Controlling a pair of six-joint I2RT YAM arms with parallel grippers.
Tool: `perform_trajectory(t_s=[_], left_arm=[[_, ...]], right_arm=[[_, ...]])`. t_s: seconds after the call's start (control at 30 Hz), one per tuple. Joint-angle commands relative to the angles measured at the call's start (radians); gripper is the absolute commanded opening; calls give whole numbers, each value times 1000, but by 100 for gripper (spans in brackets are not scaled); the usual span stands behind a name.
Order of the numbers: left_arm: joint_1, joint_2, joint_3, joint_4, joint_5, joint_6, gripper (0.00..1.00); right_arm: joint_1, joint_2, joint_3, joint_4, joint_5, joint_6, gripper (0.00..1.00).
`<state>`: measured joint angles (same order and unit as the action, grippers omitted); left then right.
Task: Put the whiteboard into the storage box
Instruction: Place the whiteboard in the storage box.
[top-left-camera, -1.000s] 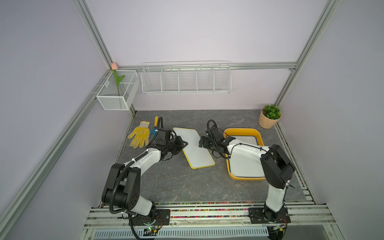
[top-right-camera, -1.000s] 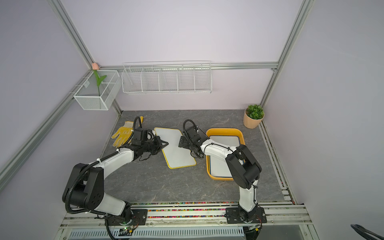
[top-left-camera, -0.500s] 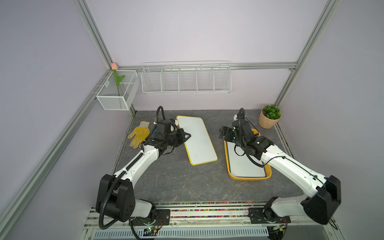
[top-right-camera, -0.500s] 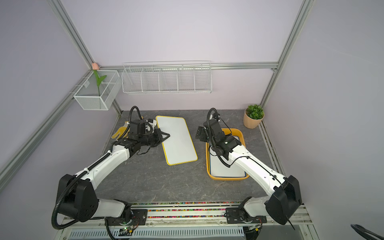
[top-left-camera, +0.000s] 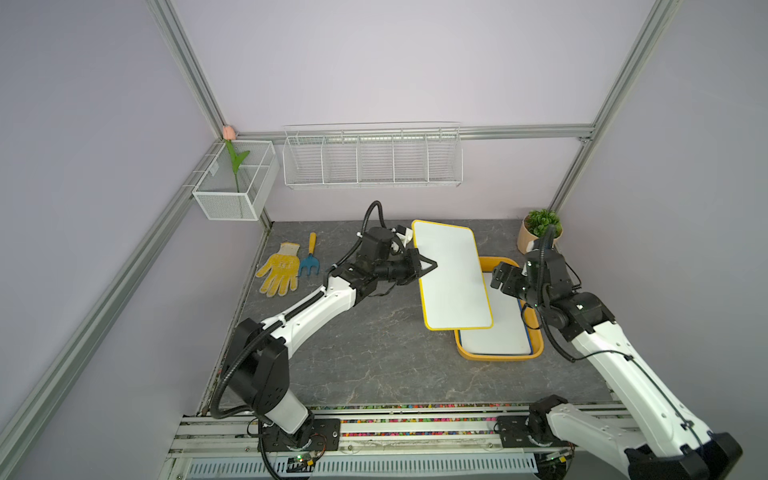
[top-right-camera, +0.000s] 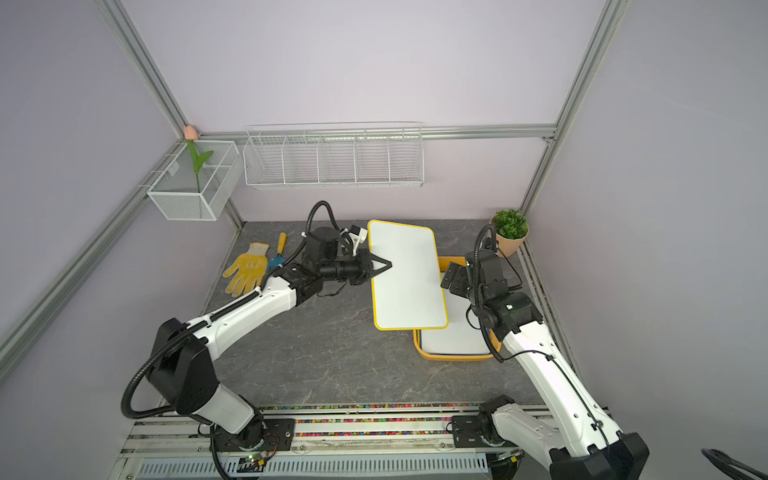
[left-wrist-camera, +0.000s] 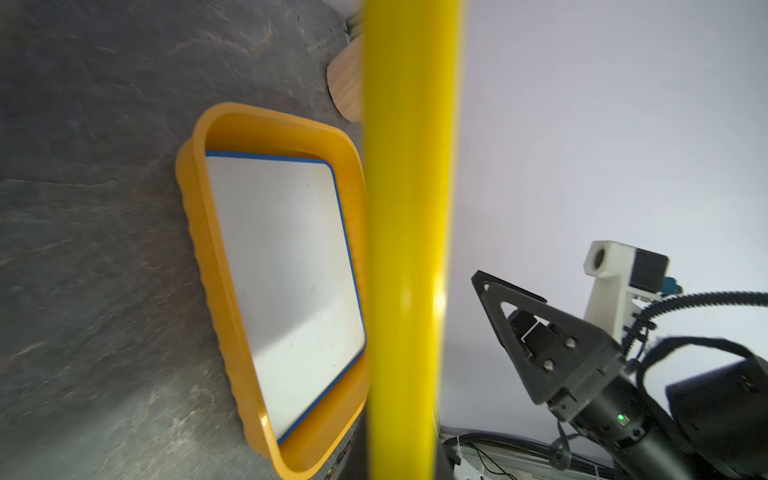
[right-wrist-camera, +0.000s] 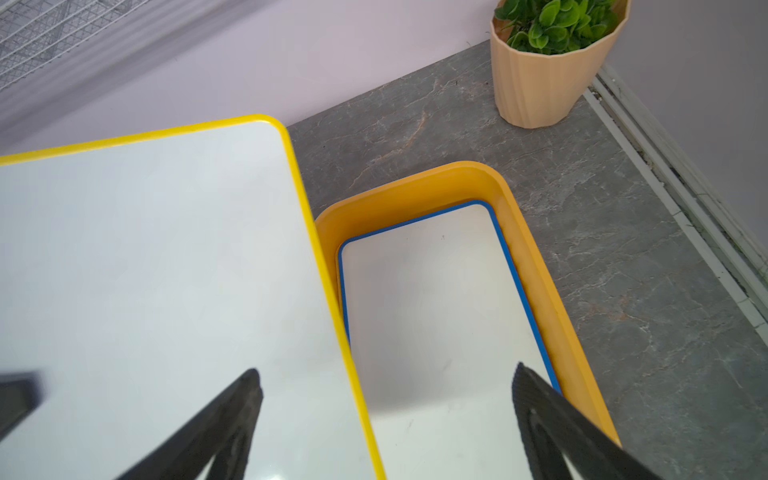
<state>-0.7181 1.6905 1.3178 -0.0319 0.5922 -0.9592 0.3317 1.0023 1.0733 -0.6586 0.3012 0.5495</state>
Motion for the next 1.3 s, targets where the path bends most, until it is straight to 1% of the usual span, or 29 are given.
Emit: perform_trajectory(t_s=[0.0, 0.07, 0.1, 0.2, 0.47, 0.77, 0.93, 0.97, 1.13, 1.17, 1.27], left_arm=[[-52, 103, 78, 145, 16, -95, 0], [-79, 168, 117, 179, 20, -116, 0], [-89, 196, 131, 196, 21, -156, 0], [-122, 273, 179, 241, 14, -196, 0], [-162, 422, 264, 272, -17, -244, 0], [-177, 501, 290, 254, -59, -237, 0], [-182, 533, 330, 203, -66, -209, 0], [-182, 539, 338, 194, -63, -209, 4], [-181, 541, 375, 87, -67, -182, 46], [-182, 538, 385, 50, -71, -169, 51], [-182, 533, 423, -61, -86, -133, 60]], right_arm=[[-33, -17, -13, -66, -43, -37, 96], [-54, -16, -9, -78, -58, -49, 95], [-62, -15, -7, -81, -66, -52, 96], [-81, -20, -9, -78, -95, -68, 96], [-100, -41, -33, -72, -115, -74, 96], [-106, -39, -62, -58, -135, -71, 96], [-110, -23, -74, -53, -147, -71, 95], [-110, -18, -77, -52, -152, -67, 96], [-109, -16, -100, -32, -165, -57, 95], [-111, -16, -102, -31, -164, -55, 95], [-111, -18, -110, -26, -165, -51, 95]])
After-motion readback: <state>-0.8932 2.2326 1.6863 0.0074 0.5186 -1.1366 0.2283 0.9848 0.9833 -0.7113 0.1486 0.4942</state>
